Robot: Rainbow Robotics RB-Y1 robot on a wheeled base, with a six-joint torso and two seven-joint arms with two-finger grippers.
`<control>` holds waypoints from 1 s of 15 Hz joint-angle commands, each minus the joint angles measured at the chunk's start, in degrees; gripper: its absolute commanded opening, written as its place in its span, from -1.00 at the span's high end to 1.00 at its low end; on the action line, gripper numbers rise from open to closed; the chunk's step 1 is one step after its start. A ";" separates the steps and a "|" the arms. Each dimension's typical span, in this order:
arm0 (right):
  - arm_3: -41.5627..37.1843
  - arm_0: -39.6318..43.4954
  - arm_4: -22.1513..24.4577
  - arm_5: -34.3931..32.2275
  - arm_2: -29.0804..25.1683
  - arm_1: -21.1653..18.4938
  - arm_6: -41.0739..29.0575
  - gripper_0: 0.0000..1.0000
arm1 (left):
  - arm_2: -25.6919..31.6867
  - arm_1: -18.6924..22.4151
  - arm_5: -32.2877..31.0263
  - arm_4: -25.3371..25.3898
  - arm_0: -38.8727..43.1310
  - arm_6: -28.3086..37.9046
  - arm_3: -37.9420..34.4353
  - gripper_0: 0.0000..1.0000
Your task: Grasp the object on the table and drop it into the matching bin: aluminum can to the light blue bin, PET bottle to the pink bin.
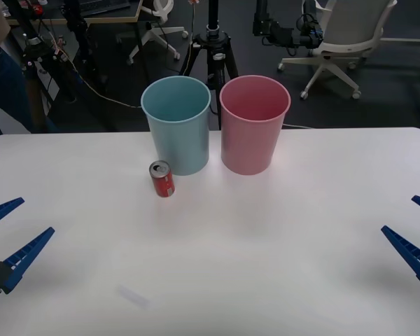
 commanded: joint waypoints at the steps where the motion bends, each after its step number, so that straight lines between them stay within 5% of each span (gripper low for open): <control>1: 0.00 0.00 0.00 0.00 0.00 0.00 0.00 -1.00 | -1.08 -0.32 -0.05 -0.99 -2.16 -0.09 -0.45 -1.00; 15: 0.00 0.00 0.00 0.00 0.00 0.00 0.00 -1.00 | -6.89 -0.41 1.53 -6.61 -3.83 -6.15 1.22 -1.00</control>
